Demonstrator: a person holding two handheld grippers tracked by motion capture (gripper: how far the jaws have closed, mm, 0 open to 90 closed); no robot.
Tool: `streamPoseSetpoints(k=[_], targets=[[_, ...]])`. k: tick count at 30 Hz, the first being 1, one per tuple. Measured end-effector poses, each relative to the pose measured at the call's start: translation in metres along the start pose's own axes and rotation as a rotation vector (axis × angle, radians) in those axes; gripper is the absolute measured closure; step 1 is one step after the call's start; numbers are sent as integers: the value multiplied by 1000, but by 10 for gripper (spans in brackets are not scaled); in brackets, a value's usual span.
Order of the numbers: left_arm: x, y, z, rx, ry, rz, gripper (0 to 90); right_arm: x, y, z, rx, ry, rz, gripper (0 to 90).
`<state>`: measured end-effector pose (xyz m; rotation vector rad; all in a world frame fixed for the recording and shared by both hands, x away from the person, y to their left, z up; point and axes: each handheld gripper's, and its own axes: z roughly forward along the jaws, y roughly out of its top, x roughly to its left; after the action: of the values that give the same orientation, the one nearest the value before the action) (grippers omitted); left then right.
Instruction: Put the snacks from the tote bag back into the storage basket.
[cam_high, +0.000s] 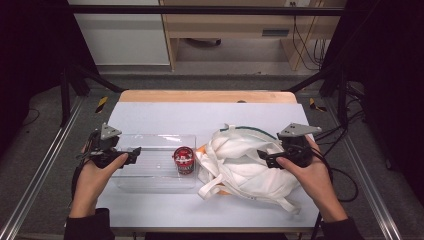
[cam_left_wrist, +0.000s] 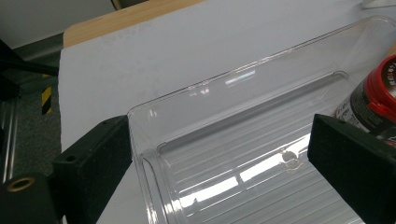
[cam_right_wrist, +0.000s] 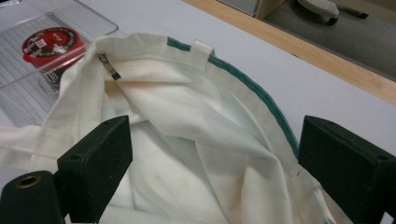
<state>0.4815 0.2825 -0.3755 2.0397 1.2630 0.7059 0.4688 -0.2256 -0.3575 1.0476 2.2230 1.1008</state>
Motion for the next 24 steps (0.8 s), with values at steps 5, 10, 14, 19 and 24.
streamPoseSetpoints(k=[5, 10, 14, 19, 24], targets=[[0, 0, 0, 1, 2, 0, 62, -10, -16, -10, -6, -24, 32, 106], [-1, 0, 0, 5, 2, 5, 62, -19, -30, -18, -13, -49, 65, 105], [-2, 1, 1, 2, -3, 7, 63, -25, -43, -21, -11, -76, 89, 101], [-4, 1, 2, 9, -3, 13, 62, -29, -59, -23, -14, -87, 126, 99], [-5, 1, 2, 9, -3, 16, 62, -29, -72, -27, -36, -105, 144, 94]])
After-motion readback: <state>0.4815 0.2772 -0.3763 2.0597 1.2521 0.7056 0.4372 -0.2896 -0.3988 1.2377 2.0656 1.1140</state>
